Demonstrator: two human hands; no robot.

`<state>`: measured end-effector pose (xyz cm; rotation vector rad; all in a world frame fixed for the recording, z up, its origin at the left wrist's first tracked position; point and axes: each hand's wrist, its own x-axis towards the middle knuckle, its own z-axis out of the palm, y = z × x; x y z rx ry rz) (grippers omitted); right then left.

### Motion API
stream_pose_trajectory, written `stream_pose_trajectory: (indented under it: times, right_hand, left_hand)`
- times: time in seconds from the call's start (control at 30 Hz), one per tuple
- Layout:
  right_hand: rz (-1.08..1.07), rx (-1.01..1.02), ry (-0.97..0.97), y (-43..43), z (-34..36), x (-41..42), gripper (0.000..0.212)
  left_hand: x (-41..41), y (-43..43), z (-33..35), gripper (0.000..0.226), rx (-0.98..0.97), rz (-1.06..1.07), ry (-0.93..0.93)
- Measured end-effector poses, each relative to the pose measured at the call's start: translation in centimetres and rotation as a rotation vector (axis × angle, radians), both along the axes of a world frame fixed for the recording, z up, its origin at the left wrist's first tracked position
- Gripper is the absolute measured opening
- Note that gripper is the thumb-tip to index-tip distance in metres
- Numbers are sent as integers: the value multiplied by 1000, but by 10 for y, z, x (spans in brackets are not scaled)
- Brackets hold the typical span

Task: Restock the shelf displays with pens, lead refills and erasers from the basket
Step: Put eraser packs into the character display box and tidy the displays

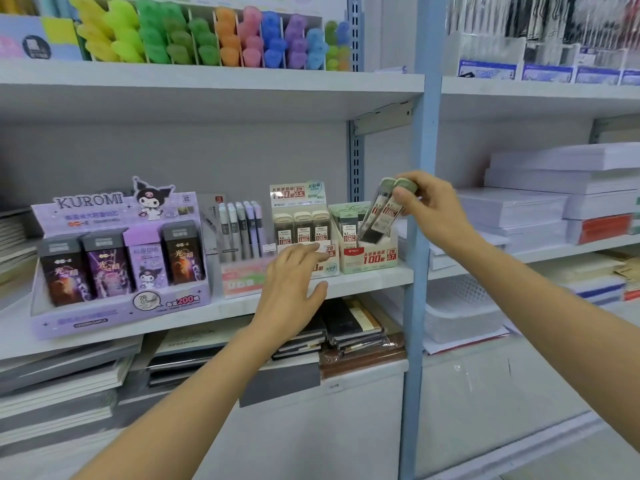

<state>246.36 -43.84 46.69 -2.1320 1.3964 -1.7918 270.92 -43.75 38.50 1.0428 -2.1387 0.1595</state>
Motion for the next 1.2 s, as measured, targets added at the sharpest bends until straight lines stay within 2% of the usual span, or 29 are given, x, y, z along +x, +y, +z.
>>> stream_pose_trajectory:
  times: [0.17, 0.33, 0.53, 0.6, 0.73, 0.87, 0.93, 1.07, 1.13, 1.2]
  right_hand:
    - [-44, -77, -10, -26, 14, -8, 12]
    - [26, -9, 60, -48, 2, 5, 14]
    - [-15, 59, 213, -67, -9, 17, 21]
    - [9, 101, 247, -70, -12, 19, 20]
    - [12, 142, 183, -75, -27, 23, 21]
    - [-109, 151, 271, -73, -38, 25, 39]
    - [-151, 69, 291, -62, -44, 28, 42]
    - [-62, -136, 257, -28, -78, 41, 24]
    - [46, -62, 264, -10, -115, 49, 13]
    - [114, 97, 286, 4, -164, 56, 8]
  left_hand:
    - [-15, -29, -7, 69, -44, 187, -264]
    - [-13, -41, -18, 74, -103, 243, -339]
    - [-12, -44, -22, 74, -109, 252, -379]
    - [-12, -44, -22, 74, -107, 249, -376]
    - [-13, -43, -20, 74, -96, 243, -370]
    - [-10, -38, -17, 72, -79, 203, -361]
    - [-8, -33, -17, 67, -88, 144, -314]
    - [2, -15, -37, 45, -160, 63, -127]
    - [8, -5, -63, 32, -186, 43, -32]
    - [14, 5, -101, 22, -152, 15, -4]
